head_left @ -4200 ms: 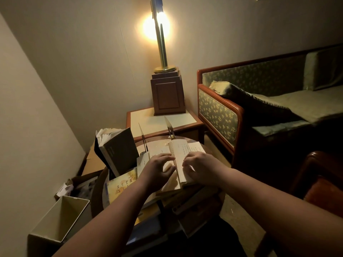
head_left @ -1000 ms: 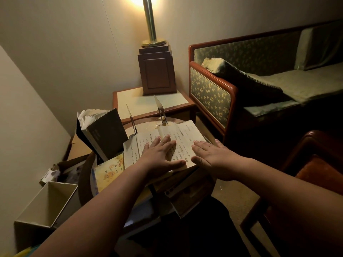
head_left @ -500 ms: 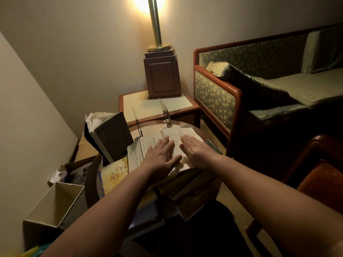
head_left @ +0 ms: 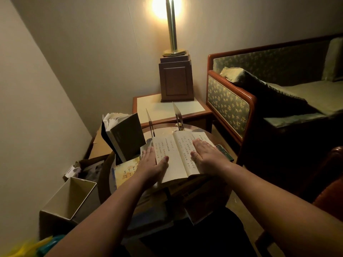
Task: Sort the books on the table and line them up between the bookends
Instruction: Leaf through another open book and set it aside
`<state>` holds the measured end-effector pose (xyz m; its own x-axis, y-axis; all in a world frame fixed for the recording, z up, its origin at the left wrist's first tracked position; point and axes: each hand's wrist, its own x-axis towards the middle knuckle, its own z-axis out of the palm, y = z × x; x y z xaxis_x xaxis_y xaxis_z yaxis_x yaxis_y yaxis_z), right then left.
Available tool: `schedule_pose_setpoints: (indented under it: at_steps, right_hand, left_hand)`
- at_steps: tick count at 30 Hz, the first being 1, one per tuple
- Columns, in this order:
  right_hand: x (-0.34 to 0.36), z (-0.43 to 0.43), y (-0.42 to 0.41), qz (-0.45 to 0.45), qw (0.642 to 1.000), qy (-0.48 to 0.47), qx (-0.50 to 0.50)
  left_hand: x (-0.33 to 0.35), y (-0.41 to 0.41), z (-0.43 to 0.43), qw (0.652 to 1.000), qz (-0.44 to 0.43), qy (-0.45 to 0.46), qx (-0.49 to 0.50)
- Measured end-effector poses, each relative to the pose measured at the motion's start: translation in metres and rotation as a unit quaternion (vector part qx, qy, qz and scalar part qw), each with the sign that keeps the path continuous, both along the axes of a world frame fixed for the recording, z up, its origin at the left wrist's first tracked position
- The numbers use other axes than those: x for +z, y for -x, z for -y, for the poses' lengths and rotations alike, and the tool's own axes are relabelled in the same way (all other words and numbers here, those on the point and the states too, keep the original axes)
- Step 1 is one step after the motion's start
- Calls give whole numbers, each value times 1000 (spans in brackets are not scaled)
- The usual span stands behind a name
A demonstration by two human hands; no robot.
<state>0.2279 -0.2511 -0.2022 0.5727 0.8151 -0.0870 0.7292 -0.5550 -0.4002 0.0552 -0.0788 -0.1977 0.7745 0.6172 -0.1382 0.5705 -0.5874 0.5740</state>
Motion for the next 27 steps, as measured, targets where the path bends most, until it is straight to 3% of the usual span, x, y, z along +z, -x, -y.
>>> schedule_pose_setpoints:
  at_steps: [3,6,10,15,21,27]
  right_hand:
    - [1,1,2,-4,1000,-1,-1]
    - [4,1,3,-10,1000,-7,-5]
    - [9,4,7,-18,999,-48,-16]
    - [22,13,11,35,987,-154,4]
    - [44,20,6,79,961,-248,92]
    - [60,17,8,101,961,-236,107]
  left_hand:
    - [11,8,-2,993,117,14,-26]
    - [27,15,0,967,240,86,-10]
    - [40,15,4,942,312,120,17]
    - [42,5,6,935,323,147,30]
    - [46,-14,12,946,292,128,-59]
    - [45,-32,17,953,270,107,-82]
